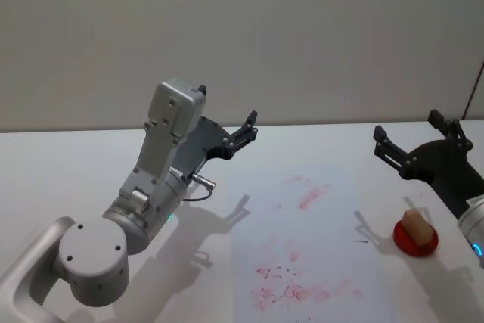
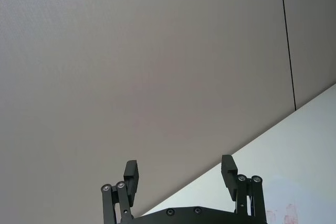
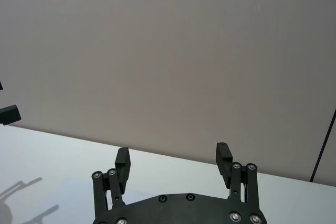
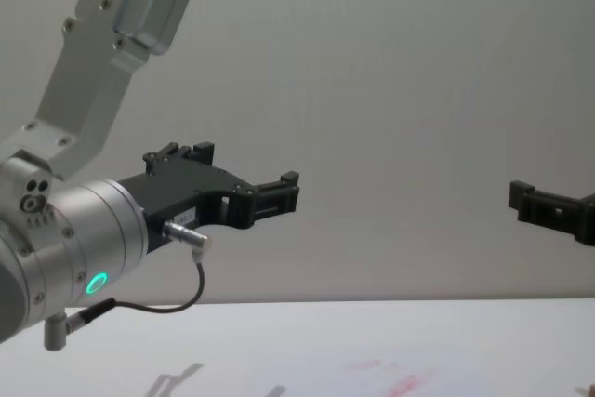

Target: Use the one hand to pick up the stamp and affix it onto the A4 paper.

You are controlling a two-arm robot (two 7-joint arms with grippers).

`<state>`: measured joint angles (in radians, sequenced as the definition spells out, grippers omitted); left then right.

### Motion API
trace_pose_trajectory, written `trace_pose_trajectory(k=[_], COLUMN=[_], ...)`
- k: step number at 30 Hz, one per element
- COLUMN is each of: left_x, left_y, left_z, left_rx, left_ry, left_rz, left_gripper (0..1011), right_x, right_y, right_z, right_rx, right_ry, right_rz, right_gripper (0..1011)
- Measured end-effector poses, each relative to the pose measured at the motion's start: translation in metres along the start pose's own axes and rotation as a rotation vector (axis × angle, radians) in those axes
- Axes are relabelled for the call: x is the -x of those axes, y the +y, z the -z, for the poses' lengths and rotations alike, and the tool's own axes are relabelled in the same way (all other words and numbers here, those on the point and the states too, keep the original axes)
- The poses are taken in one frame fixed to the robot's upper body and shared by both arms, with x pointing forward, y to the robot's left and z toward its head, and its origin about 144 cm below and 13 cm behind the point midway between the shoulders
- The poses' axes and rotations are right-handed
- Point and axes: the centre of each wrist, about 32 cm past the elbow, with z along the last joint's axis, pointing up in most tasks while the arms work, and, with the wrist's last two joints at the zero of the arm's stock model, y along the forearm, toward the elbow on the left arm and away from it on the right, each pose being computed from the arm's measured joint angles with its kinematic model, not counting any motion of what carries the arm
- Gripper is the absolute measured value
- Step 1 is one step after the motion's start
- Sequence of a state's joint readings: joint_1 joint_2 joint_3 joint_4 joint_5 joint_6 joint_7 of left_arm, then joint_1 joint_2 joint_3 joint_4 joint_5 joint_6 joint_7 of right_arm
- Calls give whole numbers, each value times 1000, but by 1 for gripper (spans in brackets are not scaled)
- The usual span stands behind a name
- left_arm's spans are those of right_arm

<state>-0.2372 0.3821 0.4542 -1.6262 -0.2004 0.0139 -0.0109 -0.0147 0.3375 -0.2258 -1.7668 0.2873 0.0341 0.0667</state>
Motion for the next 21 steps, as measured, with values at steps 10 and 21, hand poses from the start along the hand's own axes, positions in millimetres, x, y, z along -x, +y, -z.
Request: trace_pose_trajectory(k=[10,21], left_x=[0,0], left_y=[0,0], left_z=[0,0], left_rx=[0,0], left_ry=[0,0], left_rz=[0,0], left_gripper=[1001,1001], right_x=[-1,-12], right_y=[-1,-21], right_z=[0,5], right_rx=[2,85], right_ry=[-1,-29], right_rz=[0,21], right_gripper=[1001,1001])
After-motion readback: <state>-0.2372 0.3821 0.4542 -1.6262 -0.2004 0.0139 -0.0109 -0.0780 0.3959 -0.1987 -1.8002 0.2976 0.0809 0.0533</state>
